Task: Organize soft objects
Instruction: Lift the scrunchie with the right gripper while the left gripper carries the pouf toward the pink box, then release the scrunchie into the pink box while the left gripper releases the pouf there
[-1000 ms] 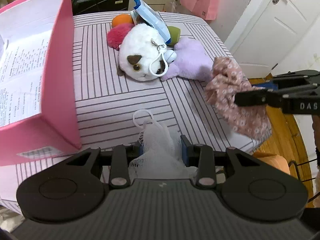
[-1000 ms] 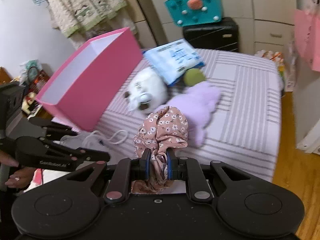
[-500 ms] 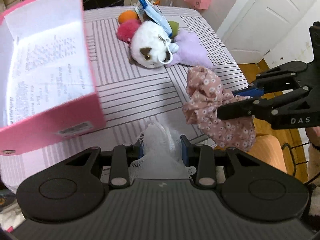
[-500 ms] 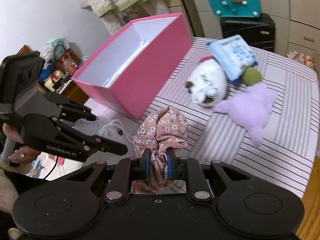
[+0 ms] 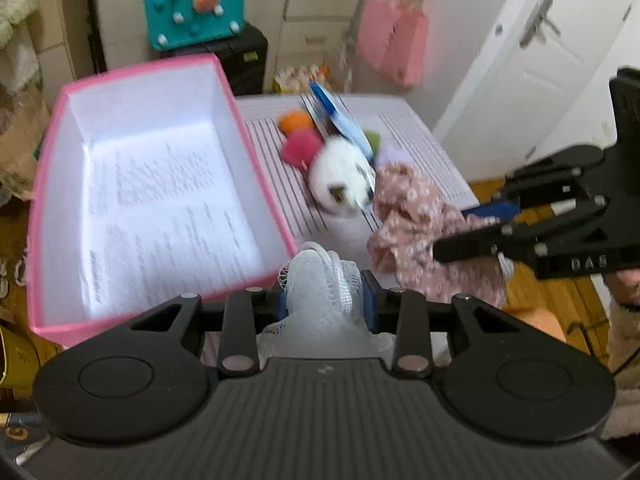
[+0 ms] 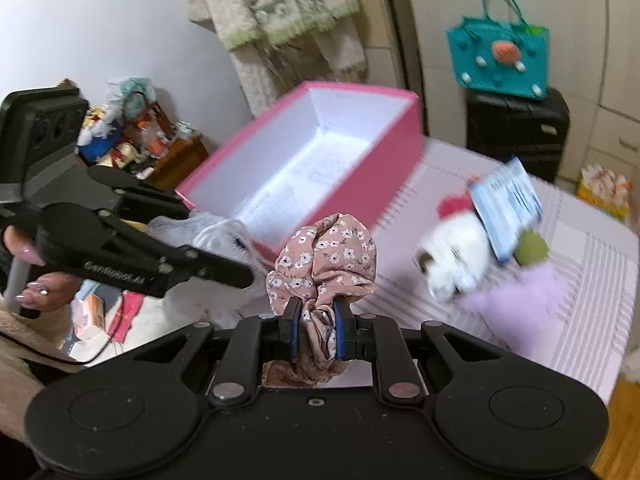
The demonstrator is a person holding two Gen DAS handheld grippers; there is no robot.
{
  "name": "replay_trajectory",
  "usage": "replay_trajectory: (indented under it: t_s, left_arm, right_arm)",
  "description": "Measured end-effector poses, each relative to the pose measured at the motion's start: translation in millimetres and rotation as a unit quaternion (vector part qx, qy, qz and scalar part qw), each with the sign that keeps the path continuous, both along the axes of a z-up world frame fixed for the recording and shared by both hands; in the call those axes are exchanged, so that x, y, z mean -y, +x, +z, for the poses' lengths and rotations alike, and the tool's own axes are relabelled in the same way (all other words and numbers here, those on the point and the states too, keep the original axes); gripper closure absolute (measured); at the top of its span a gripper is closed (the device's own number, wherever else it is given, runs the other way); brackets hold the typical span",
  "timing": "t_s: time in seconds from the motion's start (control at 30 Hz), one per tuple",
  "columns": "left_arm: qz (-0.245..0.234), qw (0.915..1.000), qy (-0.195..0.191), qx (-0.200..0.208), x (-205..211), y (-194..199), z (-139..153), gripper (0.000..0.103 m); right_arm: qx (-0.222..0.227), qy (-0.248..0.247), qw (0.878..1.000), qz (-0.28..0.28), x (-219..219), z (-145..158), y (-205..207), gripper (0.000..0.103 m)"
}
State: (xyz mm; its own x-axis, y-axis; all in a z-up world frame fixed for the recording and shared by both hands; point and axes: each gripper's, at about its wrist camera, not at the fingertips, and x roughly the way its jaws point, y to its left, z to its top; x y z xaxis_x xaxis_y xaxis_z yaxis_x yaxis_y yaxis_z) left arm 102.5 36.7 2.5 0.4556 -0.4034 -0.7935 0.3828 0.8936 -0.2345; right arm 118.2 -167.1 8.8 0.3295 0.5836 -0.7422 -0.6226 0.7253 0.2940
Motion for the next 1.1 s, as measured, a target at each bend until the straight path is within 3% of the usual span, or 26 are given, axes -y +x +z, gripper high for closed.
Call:
replay_trajectory:
  t_s: [0.27,0.6,0.73,0.87,1.1]
  left_arm:
    - [0.053,0.9976,-0.001,0.046,-46.1,22.7,12.3,0.069]
    - [0.108,0.9912,0.000,0.077,-74.3,91.1,6.7,0.069]
    - [0.152,0.9858,0.022,0.067,-87.1,131.1,-7.7,0.069]
    - [0.178,0.9828,0.018,0.045,-96.7,170.8,-26.5,0.071]
    - [0.175,0.9843,0.024,-0.004,-100.2,213.2,-60.3,0.081]
  right_arm:
    - [0.052,0.007,0.998,0.030,-47.5,22.4,26.9,0.082]
    - [0.101,-0.018,0.994,0.045,-102.3,17.4,110.7,0.082]
    - [0.109,-0.059,0.991,0.044,-130.3,1.2,150.4,0.082]
    - [0.082,-0.092,0.991,0.052,-148.1,-21.7,183.2,0.082]
    - [0.063,-0.129,0.987,0.069,-169.9,-56.0,213.8,0.082]
